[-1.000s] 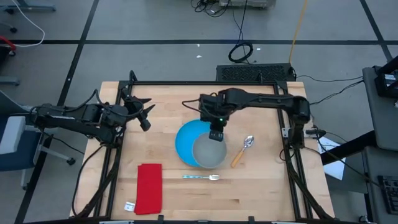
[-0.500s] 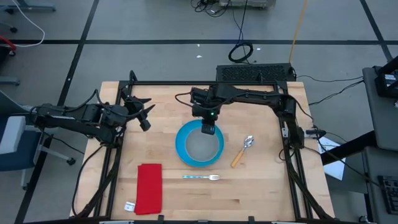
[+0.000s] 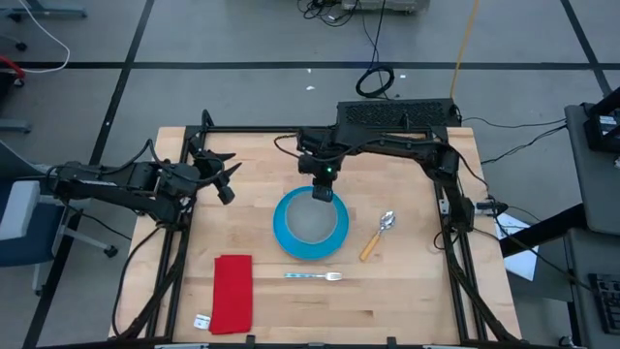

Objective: Set table place
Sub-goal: Put the grey bowl on the blue plate

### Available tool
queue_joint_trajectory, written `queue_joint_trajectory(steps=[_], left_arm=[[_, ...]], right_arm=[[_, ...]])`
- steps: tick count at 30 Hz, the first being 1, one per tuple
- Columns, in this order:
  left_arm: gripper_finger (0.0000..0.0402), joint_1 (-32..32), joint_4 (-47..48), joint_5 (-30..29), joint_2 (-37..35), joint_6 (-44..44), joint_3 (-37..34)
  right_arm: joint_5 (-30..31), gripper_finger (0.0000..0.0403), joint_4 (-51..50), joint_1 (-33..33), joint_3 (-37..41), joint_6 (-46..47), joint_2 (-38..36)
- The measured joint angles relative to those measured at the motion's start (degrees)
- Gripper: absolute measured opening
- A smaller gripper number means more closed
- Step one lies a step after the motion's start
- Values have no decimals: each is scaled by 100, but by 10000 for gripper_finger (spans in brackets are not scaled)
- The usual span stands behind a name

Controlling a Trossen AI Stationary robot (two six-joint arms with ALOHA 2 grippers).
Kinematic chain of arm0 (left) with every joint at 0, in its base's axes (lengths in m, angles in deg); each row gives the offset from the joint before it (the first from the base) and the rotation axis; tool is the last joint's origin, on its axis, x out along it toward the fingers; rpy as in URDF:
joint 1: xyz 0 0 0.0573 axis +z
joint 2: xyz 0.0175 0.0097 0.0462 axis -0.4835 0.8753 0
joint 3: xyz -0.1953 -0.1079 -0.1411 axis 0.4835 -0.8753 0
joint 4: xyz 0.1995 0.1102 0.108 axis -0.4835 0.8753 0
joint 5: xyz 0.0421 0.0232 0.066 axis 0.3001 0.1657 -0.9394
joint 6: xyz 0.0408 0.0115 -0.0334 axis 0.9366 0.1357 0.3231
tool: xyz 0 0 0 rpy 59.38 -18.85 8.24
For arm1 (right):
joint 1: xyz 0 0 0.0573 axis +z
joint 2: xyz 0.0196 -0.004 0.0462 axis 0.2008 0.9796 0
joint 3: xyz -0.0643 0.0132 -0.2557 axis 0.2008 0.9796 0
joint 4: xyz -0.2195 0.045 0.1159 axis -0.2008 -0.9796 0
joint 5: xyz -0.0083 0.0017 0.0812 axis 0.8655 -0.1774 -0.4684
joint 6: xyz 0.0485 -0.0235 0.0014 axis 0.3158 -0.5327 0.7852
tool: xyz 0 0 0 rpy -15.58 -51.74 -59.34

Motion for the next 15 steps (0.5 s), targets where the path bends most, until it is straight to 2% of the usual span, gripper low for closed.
queue_joint_trajectory(steps=[7, 15], left_arm=[[141, 0, -2, 0, 0, 0, 0], [141, 0, -2, 2, -1, 0, 0]], right_arm=[[-148, 0, -5, -4, 1, -165, 288], [-164, 0, 24, -39, 9, -222, 273]])
